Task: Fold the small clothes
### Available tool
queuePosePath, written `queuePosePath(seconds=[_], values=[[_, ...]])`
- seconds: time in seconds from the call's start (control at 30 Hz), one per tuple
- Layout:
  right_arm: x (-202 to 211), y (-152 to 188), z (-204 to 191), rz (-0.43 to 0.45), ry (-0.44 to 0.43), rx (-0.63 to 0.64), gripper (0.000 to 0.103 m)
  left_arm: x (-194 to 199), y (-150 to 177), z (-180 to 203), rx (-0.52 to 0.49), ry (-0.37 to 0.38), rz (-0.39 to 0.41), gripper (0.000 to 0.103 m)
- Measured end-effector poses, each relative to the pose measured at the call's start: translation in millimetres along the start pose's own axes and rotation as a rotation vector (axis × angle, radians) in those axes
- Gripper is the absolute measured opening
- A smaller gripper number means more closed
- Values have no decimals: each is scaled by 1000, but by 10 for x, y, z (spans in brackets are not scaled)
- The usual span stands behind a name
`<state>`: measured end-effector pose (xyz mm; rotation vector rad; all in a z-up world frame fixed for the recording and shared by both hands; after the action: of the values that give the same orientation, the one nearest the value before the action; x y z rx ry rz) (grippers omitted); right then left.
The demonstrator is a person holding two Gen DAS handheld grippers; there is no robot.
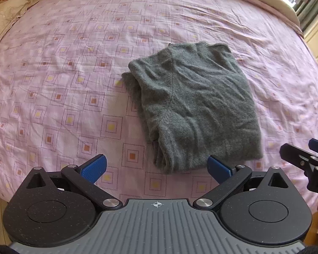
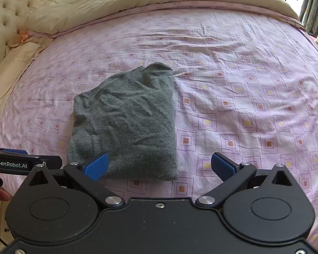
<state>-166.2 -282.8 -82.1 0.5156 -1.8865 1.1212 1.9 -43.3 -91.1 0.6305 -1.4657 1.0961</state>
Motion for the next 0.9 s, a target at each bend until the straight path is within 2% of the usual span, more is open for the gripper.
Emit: queuePosePath(seconds=[0.3,0.5,0.9], values=[[69,8,95,-26,-55,107,102,120,236,254,58,-43,5,102],[244,111,132,1,-88,195,102,155,458,533,72,-63,12,102],[492,308,281,38,-95,223,102,494,695,841,96,-153,119,101]])
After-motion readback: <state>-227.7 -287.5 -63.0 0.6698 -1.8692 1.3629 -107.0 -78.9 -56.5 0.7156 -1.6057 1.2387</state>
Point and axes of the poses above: each gripper's, at about its wrist camera, not at the fingertips, and x roughly against the way its jaws point, z to its right, y to its underside, the point moved 2 cm from there along -x, roughly the way its jaws point, and after that the axes turned 1 degree about -z, right-handed, at the moved point
